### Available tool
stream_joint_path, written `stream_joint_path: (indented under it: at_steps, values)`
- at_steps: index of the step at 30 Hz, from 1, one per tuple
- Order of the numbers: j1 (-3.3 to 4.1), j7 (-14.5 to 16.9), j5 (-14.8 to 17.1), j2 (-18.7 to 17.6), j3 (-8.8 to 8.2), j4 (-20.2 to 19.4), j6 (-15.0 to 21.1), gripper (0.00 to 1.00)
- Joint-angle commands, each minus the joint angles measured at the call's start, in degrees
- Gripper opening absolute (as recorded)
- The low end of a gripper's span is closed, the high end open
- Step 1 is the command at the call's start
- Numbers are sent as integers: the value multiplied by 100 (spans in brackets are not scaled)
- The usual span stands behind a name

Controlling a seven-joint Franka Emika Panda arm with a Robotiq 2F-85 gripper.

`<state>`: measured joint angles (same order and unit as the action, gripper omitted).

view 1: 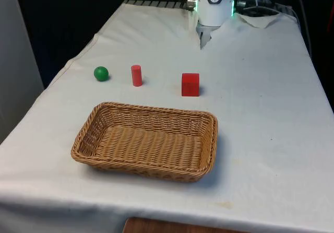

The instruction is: Pick up the object to the left of the cylinder and place it into the basket.

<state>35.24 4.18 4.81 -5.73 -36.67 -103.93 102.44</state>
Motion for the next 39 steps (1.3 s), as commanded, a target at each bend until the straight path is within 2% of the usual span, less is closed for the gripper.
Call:
stream_joint_path:
  at_steps: [1,3,9,10,11,12,19,20,21,23,29,30,31,38,39]
  values:
    - [0,-23,0,0,17,-23,11,100]
    - [40,-143,-40,69,52,-166,212,100]
    - [40,-344,-120,183,201,-521,550,100]
    - [6,-246,-40,115,189,-418,395,100]
    - [40,-372,-132,195,223,-573,607,100]
    - [34,-430,-155,229,269,-676,705,100]
    - [29,-613,-252,332,401,-1071,1083,100]
    - [6,-533,-166,275,401,-997,957,100]
    - [29,-636,-264,338,418,-1129,1140,100]
    - [23,-670,-304,350,458,-1266,1289,100]
    - [17,-705,-413,344,476,-1484,1616,100]
    - [6,-636,-327,315,470,-1432,1507,100]
    - [17,-710,-430,344,476,-1507,1650,100]
    - [17,-751,-544,332,481,-1793,2097,100]
    - [6,-670,-447,309,481,-1725,1954,100]
